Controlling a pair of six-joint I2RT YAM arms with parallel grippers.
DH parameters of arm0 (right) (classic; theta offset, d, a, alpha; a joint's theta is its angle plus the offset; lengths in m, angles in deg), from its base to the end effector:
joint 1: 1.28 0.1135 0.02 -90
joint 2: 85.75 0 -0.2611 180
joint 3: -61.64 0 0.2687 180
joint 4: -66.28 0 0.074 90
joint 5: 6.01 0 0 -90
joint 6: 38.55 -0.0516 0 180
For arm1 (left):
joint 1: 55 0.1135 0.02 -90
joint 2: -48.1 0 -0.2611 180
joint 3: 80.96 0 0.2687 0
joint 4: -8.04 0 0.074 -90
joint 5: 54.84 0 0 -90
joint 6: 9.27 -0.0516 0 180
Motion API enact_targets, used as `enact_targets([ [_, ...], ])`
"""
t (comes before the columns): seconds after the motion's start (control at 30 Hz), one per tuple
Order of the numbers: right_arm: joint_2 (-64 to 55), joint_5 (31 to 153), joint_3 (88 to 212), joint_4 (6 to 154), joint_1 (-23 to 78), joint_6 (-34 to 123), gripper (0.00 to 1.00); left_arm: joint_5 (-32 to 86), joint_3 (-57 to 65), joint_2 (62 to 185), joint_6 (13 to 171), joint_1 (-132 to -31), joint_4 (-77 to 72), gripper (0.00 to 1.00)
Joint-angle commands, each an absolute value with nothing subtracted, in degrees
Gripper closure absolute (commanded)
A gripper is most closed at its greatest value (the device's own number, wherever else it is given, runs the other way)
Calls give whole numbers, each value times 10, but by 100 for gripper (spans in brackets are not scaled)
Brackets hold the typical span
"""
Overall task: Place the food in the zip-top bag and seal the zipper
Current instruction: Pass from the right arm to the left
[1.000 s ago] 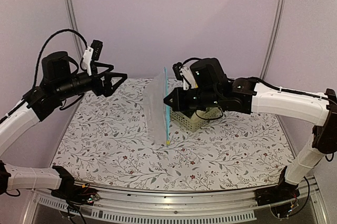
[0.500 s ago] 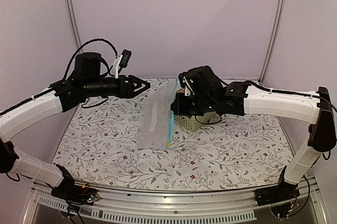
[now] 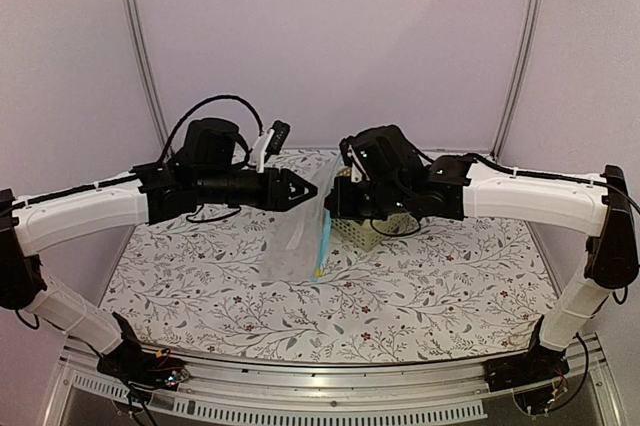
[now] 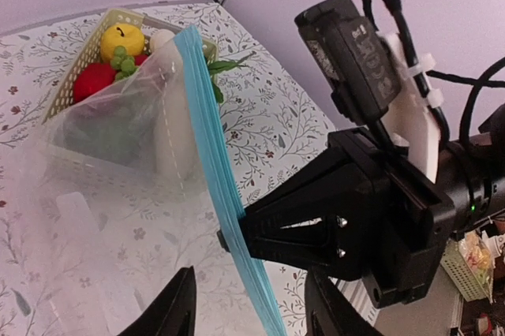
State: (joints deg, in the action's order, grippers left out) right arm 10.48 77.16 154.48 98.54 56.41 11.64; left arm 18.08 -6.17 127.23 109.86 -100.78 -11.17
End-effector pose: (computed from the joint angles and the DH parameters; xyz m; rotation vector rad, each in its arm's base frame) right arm 0.2288 0.3503 0.2842 -0.2892 2.2938 0.8010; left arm 0.2345 -0.2627 0.3003 0.5177 2.0851 -1.1065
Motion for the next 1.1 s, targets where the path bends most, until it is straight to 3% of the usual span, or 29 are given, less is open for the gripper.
enact_targets([
  [0.0, 112, 763, 1547, 989, 565, 122, 100, 234, -48, 1291, 1097, -1037, -128, 54],
  [0.87, 108, 756, 1547, 992, 565, 122, 100, 425, 14, 1360, 1066, -1092, -270, 69],
  [1.07, 111, 758, 1547, 993, 565, 123, 100, 418, 12, 1358, 1072, -1093, -252, 74],
])
